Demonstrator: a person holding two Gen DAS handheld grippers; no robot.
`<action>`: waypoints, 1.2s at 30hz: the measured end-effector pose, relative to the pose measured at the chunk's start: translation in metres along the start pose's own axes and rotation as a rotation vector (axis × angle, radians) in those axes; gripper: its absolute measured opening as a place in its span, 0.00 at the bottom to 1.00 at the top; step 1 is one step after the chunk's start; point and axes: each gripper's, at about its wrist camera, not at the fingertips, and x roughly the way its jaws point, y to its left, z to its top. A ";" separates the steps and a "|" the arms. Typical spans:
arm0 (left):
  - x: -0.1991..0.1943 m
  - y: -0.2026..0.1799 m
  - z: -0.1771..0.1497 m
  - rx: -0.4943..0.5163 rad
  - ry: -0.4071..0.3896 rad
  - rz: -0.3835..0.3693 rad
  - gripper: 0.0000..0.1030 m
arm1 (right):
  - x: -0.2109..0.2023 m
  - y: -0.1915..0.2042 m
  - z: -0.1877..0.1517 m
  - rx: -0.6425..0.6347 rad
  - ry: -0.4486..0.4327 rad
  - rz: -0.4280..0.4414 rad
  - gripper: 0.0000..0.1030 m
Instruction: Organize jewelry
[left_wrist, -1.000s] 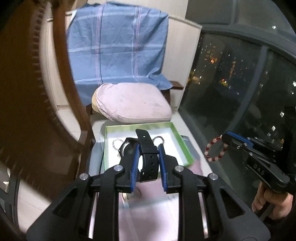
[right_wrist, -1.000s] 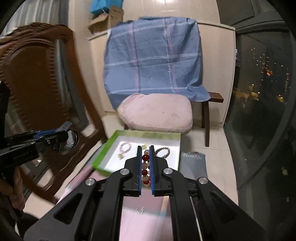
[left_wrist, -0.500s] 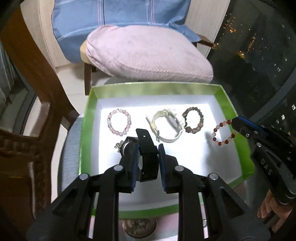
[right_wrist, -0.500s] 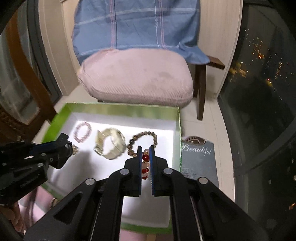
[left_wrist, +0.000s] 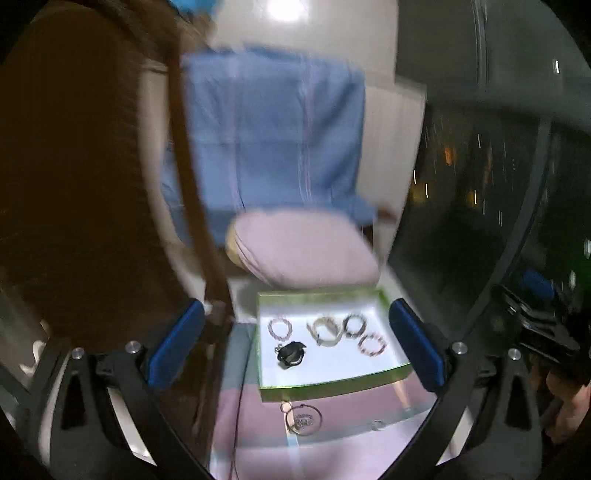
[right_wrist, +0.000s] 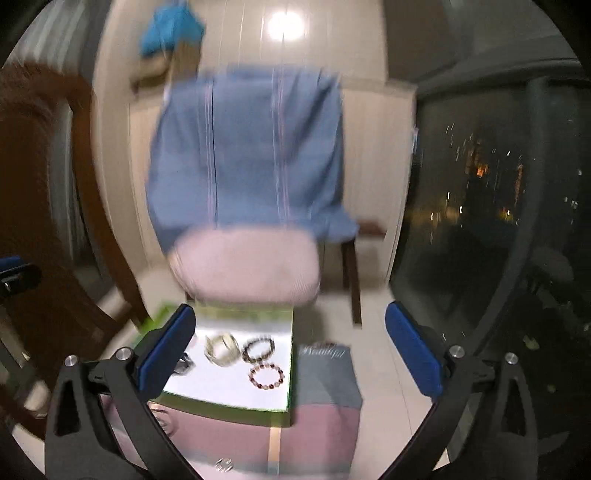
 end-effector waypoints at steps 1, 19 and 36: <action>-0.030 0.004 -0.013 -0.019 -0.010 -0.001 0.96 | -0.024 -0.001 -0.004 0.010 -0.008 0.012 0.97; -0.133 -0.044 -0.174 0.028 0.135 0.064 0.96 | -0.186 0.056 -0.151 0.041 0.138 0.119 0.97; -0.145 -0.053 -0.181 0.025 0.148 0.036 0.96 | -0.200 0.063 -0.153 0.029 0.156 0.117 0.97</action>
